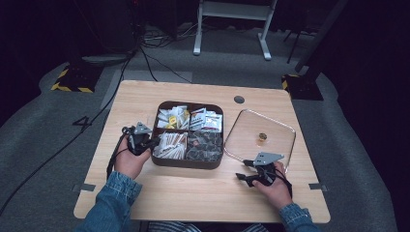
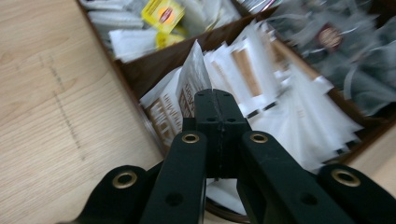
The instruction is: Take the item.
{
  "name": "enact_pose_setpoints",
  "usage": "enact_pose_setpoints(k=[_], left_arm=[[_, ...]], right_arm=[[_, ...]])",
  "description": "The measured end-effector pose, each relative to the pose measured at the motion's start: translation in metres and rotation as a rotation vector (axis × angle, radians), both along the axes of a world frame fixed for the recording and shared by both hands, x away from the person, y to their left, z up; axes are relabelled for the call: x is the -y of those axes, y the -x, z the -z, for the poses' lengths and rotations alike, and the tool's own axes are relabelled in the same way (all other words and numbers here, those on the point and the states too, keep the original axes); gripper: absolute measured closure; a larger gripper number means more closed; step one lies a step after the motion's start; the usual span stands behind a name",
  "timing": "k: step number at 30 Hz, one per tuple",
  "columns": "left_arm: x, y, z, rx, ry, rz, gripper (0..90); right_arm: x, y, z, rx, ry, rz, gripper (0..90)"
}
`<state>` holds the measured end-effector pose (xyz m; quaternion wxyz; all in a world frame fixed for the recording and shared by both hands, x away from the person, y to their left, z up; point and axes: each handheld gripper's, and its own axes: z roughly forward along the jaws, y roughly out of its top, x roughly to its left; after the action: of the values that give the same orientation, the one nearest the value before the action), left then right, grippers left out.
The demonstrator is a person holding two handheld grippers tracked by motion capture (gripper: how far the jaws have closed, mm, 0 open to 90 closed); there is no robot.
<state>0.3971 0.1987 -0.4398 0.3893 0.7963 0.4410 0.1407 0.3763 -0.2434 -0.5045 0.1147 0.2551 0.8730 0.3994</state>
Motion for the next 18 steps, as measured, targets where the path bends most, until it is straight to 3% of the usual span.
enact_pose_setpoints(k=[1,2,11,18], left_arm=[[0.0,0.0,0.0,0.0,0.0,0.0,90.0],[-0.001,0.003,-0.004,0.007,0.039,0.019,90.0],[0.004,0.017,-0.022,0.035,0.153,0.086,90.0],[0.014,0.027,-0.033,0.04,0.184,0.158,90.0]], right_arm=[[0.0,0.0,0.0,0.0,0.0,0.0,35.6],[0.0,-0.001,0.0,0.001,0.0,0.0,35.6],[-0.001,-0.003,0.0,0.002,0.001,-0.005,35.6],[-0.002,-0.003,0.0,0.002,0.001,-0.005,35.6]])
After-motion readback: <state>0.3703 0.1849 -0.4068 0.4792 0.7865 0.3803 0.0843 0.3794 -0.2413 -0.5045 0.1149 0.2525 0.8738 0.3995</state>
